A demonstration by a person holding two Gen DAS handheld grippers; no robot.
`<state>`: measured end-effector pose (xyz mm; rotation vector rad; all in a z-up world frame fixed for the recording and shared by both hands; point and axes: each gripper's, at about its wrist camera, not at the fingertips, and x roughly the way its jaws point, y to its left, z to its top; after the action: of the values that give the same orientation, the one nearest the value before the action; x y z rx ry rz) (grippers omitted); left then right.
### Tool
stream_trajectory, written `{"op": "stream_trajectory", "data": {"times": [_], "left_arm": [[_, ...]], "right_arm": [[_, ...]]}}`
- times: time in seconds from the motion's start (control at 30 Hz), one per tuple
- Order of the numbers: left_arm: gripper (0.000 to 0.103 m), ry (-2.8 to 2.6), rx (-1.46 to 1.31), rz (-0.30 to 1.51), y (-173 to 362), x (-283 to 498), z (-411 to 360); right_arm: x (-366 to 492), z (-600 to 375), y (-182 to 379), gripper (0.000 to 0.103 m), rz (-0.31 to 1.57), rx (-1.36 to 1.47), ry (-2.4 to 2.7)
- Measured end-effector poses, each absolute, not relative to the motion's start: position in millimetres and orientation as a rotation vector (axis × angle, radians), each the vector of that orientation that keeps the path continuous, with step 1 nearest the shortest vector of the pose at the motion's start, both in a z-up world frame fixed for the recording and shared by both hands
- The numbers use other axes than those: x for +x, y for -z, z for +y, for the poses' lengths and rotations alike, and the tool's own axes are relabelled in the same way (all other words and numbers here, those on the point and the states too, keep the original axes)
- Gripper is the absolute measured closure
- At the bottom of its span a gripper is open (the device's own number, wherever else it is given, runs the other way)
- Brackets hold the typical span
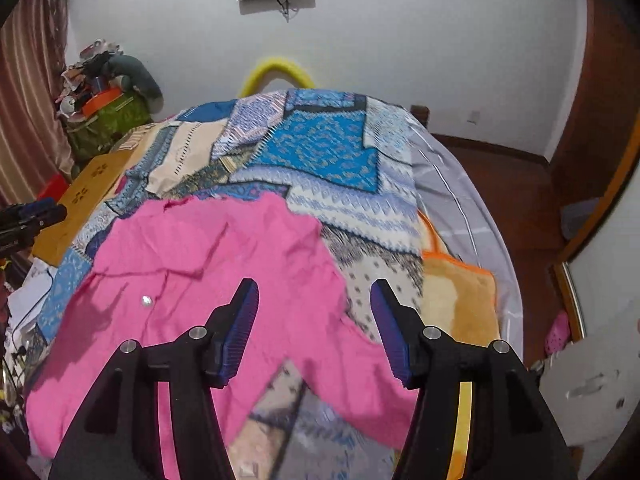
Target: Fold small clothes
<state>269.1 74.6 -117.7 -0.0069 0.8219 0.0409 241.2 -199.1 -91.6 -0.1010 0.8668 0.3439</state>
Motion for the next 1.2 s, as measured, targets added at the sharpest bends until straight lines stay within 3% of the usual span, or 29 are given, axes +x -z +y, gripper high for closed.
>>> {"op": "stream_trajectory", "data": {"times": [0.07, 0.13, 0.9, 1.13, 1.2], "left_arm": [[0.037, -0.044, -0.010, 0.834, 122, 266, 69], [0.037, -0.038, -0.019, 0.847, 128, 265, 66], [0.037, 0.005, 0.024, 1.035, 192, 276, 36], [0.037, 0.007, 0.039, 1.069, 203, 279, 32], [0.037, 0.006, 0.045, 1.074, 205, 280, 31]], "right_arm": [[236, -210, 97, 0.049, 0.881, -0.092, -0.318], [229, -223, 103, 0.048, 0.895, -0.081, -0.293], [221, -352, 252, 0.048, 1.204, 0.230, -0.023], [226, -350, 273, 0.048, 1.232, 0.260, -0.046], [226, -347, 273, 0.053, 1.241, 0.240, -0.048]]}}
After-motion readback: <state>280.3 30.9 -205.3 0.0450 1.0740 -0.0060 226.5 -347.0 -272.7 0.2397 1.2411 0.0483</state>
